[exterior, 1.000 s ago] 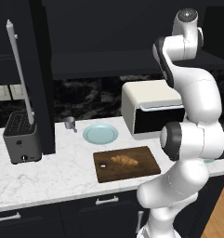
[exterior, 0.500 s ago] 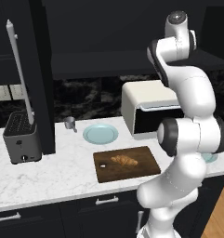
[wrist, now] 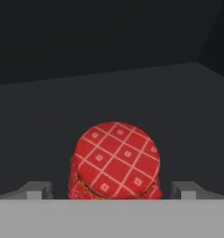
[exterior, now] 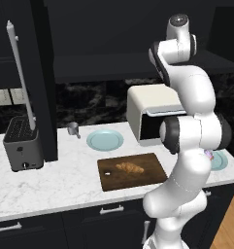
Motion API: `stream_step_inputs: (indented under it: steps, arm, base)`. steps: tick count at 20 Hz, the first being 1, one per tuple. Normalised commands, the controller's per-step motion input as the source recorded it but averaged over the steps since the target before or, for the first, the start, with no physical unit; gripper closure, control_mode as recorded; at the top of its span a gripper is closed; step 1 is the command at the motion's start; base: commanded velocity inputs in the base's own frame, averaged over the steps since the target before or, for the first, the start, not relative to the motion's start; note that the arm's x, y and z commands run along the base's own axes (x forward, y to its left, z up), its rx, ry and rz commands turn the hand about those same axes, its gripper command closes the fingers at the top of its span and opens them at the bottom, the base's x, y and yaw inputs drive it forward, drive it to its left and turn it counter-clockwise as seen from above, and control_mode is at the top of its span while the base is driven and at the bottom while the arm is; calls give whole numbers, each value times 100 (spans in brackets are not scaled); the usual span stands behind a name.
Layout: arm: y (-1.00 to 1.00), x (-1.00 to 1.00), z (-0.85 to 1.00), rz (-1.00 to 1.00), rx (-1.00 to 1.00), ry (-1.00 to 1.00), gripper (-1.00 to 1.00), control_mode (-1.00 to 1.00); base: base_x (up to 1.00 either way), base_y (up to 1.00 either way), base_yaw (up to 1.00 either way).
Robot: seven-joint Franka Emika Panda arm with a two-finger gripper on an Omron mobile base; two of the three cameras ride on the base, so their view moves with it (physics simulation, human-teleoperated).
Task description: From the different types of pastries on the counter, select a croissant and place it on the cutting board. Then retrieve a jar of jam from the cabinet and place it alongside the croissant on the cutting board.
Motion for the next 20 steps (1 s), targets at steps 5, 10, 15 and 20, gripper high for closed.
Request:
stream_step_inputs:
  steps: [5, 10, 15, 20]
  arm:
    - [-10, 27, 0, -2, 9, 0, -100, -100]
    - [-16, 17, 0, -2, 8, 0, -100, -100]
    - [-8, 9, -1, -4, 3, 0, 100, -100]
    - [-3, 3, -2, -4, 1, 0, 100, -100]
  base:
    - [0, 0, 0]
    - [0, 0, 0]
    - [0, 0, 0]
    - [0, 0, 0]
